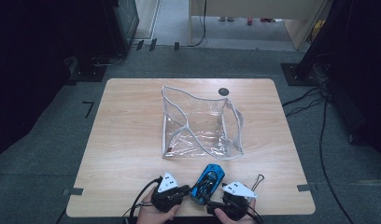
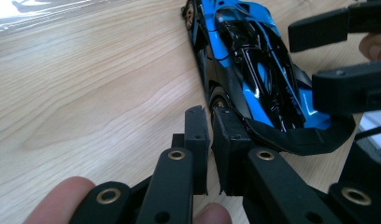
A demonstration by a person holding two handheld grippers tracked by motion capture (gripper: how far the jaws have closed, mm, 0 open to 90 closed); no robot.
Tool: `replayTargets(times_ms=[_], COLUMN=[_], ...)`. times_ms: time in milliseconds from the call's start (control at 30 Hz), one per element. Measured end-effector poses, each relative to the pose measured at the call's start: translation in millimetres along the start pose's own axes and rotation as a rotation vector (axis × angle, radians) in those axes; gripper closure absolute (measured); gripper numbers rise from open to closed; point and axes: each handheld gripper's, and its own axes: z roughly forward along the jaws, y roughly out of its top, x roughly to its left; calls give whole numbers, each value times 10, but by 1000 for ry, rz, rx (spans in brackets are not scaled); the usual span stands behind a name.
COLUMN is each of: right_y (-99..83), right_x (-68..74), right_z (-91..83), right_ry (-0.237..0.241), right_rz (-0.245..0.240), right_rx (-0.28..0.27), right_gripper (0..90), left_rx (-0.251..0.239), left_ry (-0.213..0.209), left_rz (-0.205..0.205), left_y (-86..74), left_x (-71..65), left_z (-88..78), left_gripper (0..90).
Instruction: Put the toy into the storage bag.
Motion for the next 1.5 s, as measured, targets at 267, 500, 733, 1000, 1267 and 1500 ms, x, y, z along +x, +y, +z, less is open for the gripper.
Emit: replayTargets(times_ms=[267, 500, 733, 1000, 1267, 1500], right_y=[21, 40, 11, -23, -75, -96], right_x=[-118, -193, -216, -184, -122, -151], right_z=[-102, -195, -183, -101, 15, 22], right_ry=[-34, -74, -120, -136, -221, -226], right_rz=[33, 29, -6, -42, -118, -125], right_rx=[-21, -42, -24, 14, 78, 68], right_gripper=[158, 151, 150, 147, 125, 76], left_rx=[24, 45, 33, -50, -97, -108], left_ry=[-31, -101, -102, 74, 218, 343], left_rz=[7, 90, 88, 39, -47, -88], left_y=[65, 142, 133, 73, 17, -63], left_x=[-179, -438, -328, 258, 775, 1095], left_z=[180, 393, 311, -127, -453, -622], left_gripper=[856, 806, 680, 592, 579, 554])
